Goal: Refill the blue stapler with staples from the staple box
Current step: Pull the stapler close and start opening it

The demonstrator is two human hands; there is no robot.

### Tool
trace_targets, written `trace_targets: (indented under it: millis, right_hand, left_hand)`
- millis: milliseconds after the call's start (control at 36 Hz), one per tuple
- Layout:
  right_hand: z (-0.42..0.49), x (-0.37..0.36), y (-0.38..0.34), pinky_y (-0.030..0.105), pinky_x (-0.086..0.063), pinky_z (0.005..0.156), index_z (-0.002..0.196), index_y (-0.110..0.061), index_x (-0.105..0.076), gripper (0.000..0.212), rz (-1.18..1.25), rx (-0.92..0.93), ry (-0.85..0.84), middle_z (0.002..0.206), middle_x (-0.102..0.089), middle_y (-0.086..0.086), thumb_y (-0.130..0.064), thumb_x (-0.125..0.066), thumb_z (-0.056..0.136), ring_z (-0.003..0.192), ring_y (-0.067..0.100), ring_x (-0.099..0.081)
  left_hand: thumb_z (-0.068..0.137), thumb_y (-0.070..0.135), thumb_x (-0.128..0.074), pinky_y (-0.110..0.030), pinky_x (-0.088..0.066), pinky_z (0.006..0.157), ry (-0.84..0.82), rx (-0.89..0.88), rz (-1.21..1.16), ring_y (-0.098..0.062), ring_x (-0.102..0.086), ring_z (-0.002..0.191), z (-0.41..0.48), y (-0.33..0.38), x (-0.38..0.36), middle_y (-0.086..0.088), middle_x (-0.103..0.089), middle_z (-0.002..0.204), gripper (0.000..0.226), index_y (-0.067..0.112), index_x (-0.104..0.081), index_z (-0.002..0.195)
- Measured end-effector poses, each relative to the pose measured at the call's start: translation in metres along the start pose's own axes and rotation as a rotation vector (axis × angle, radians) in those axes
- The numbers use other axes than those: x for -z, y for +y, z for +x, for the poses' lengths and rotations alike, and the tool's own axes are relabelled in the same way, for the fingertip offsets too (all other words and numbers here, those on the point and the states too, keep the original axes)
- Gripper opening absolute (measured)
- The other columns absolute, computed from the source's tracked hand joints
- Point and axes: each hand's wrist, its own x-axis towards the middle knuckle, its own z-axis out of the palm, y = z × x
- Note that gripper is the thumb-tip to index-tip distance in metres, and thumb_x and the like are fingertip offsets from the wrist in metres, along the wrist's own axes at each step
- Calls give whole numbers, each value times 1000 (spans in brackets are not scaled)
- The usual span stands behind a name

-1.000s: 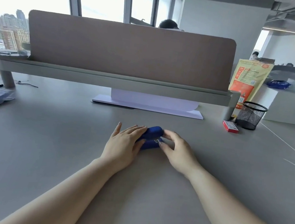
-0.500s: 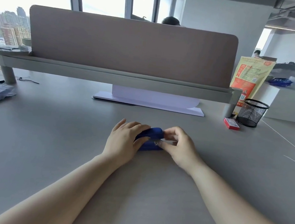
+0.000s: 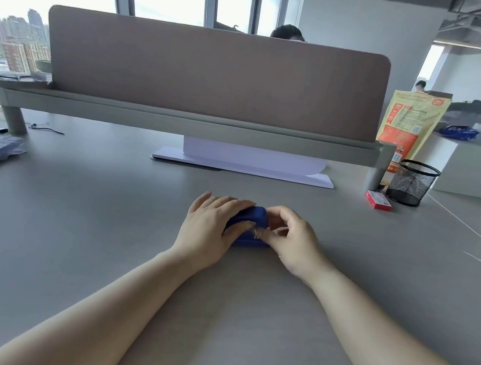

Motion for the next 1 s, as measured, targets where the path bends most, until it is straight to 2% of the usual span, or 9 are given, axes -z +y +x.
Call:
trace_targets:
  millis: [139, 333, 500, 583, 667, 778, 917, 972, 1000]
  right_hand:
    - [0, -3, -4, 4, -42, 63, 93, -26, -63, 17, 39, 38, -5, 82, -63, -13, -16, -69, 80, 63, -11, -55]
    - [5, 3, 1, 3, -37, 69, 89, -17, -68, 10, -121, 110, 77, 81, -62, -8, -15, -69, 79, 74, -8, -52]
    - [8, 17, 11, 12, -38, 76, 88, -17, -67, 9, -186, 123, 176, 89, -67, 1, -15, -68, 80, 90, 18, -57]
    - [9, 20, 13, 3, -34, 72, 90, -17, -66, 10, -213, 98, 192, 92, -64, 2, -14, -67, 80, 90, 16, -55]
    - [9, 21, 14, 0, -35, 71, 91, -18, -66, 10, -225, 62, 191, 94, -57, -3, -16, -67, 81, 86, 4, -52]
    - [9, 23, 18, 15, -40, 75, 91, -18, -66, 9, -215, 11, 194, 95, -56, -3, -16, -66, 82, 84, 8, -54]
    - [9, 24, 21, 25, -42, 78, 91, -15, -67, 11, -196, -53, 197, 98, -59, 2, -13, -66, 81, 86, 18, -58]
    - [9, 24, 23, 27, -44, 79, 91, -16, -67, 11, -185, -75, 193, 99, -60, 4, -12, -66, 81, 87, 20, -59]
    - [9, 24, 24, 28, -45, 80, 91, -16, -67, 11, -181, -85, 195, 99, -62, 4, -12, -66, 81, 88, 20, -59]
  left_hand:
    - [85, 47, -44, -35, -42, 89, 65, -3, -131, -20, -59, 94, 0, -1, 2, 5, -67, 108, 39, 24, -57, 114]
    - [83, 40, -54, -38, -45, 88, 202, 131, -357, -17, -57, 97, 7, 0, 15, 15, -63, 100, 25, 31, -58, 107]
    - [85, 28, -61, -28, -42, 87, 216, 154, -372, -12, -57, 101, 10, -15, 33, 11, -64, 102, 20, 35, -53, 102]
    - [85, 22, -63, -16, -40, 84, 204, 162, -371, -10, -58, 100, 11, -20, 37, 8, -64, 102, 22, 32, -53, 101]
    - [84, 18, -63, -2, -36, 78, 205, 175, -386, 2, -56, 95, 9, -26, 40, 7, -63, 103, 22, 26, -53, 102]
    - [82, 16, -66, 3, -33, 75, 186, 233, -403, 16, -53, 90, 5, -39, 44, 15, -61, 99, 29, 23, -51, 106]
    - [76, 17, -73, 3, -33, 70, 151, 316, -367, -8, -55, 97, -2, -52, 47, 3, -63, 97, 43, 21, -47, 111]
    - [73, 24, -76, -6, -38, 77, 143, 371, -322, -13, -56, 99, -6, -60, 45, 3, -62, 96, 42, 23, -48, 104]
    - [71, 29, -77, -18, -41, 85, 141, 395, -283, -16, -56, 101, -8, -65, 44, 3, -62, 97, 42, 24, -48, 101]
